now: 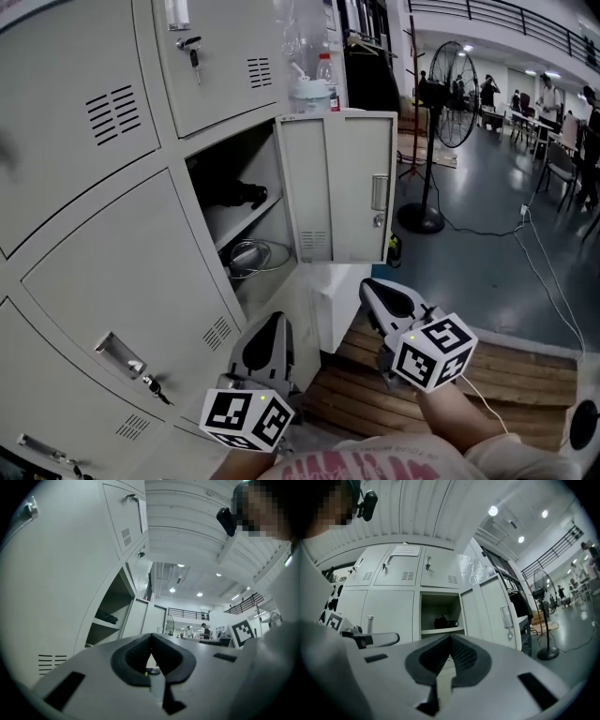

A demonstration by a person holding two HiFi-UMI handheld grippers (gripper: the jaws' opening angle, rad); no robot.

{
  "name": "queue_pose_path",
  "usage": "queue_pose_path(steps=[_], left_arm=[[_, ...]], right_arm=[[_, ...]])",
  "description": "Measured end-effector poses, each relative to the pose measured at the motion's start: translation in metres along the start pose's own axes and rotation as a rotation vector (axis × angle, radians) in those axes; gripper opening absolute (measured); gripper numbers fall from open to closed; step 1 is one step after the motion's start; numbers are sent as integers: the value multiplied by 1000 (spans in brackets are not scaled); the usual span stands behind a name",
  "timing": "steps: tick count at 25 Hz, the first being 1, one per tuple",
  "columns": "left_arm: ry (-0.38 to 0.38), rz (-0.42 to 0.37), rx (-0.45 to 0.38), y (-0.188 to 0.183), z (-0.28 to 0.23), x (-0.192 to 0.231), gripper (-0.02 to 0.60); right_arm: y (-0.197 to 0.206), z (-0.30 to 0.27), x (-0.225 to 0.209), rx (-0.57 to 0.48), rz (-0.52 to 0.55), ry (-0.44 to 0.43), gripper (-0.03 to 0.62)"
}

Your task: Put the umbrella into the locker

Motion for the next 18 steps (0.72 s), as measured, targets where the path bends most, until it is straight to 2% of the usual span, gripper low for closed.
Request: queue_pose_path(steps=[4,9,18], left_arm=[[-26,12,3,6,-5,-23,2],[-29,28,2,8,-10,-48,2],[-43,36,15,10,-12,-71,2]], right_arm=[[-6,16,-17,34,30,3,-2],[-11,34,-34,52,18,2,-2],[-12,50,-49,71,19,-8,-2]])
Point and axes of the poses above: the fingertips, and each gripper's own axes: z backward along the fingers, x to its left, y out of its underside, the point moved 10 cm from there along z, backward along the fingers, and after that the axes turned 15 degrees about -z, right-handed, at the moved point
